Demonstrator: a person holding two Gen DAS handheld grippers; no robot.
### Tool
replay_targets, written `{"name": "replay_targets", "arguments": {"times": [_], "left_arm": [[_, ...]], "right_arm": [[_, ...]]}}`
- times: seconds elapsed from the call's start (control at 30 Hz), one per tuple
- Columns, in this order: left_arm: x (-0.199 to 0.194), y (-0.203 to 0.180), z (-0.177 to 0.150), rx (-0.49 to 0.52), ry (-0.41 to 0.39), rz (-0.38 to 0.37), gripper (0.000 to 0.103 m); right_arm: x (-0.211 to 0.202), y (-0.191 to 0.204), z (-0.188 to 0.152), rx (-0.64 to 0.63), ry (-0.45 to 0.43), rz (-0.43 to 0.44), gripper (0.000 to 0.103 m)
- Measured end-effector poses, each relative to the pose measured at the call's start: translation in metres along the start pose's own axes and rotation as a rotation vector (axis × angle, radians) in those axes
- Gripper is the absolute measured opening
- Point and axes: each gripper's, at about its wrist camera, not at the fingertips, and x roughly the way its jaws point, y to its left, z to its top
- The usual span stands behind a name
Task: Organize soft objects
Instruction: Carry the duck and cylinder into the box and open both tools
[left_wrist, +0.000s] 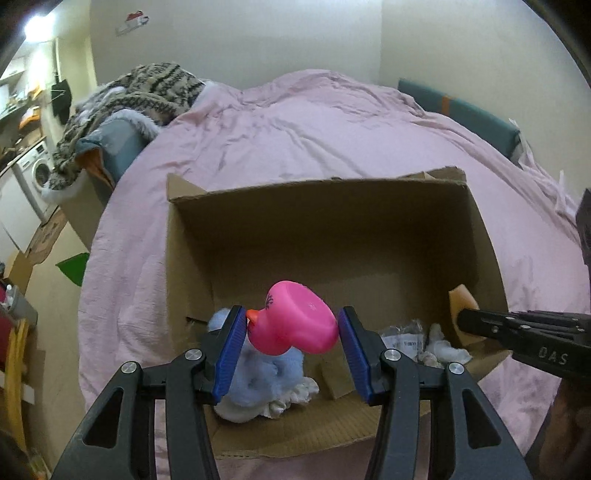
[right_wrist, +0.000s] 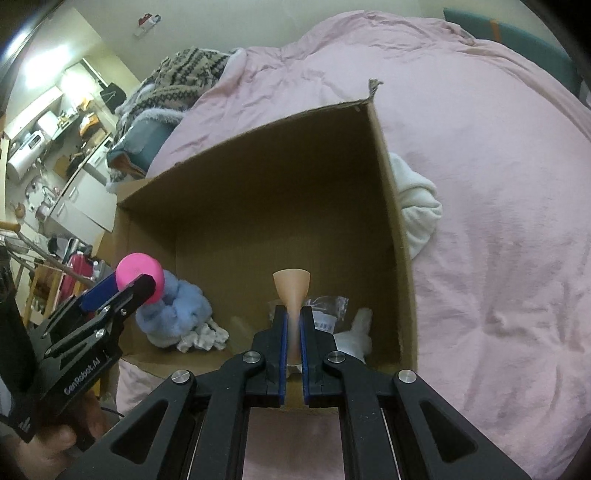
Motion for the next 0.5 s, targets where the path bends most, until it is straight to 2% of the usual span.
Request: {"name": "replay_targets", "arguments": {"times": [0.23, 0.5], "left_arm": [[0.006, 0.001, -0.002, -0.030, 0.039, -0.018, 0.048], [0.007, -0.001, -0.003, -0.028, 0.050, -0.028, 0.048]], "right_arm": [[0.011, 0.002, -0.005, -0.014, 0.045, -0.012, 0.008], [0.016, 0.002, -0.005, -0.011, 0.065, -0.009, 0.009]]}}
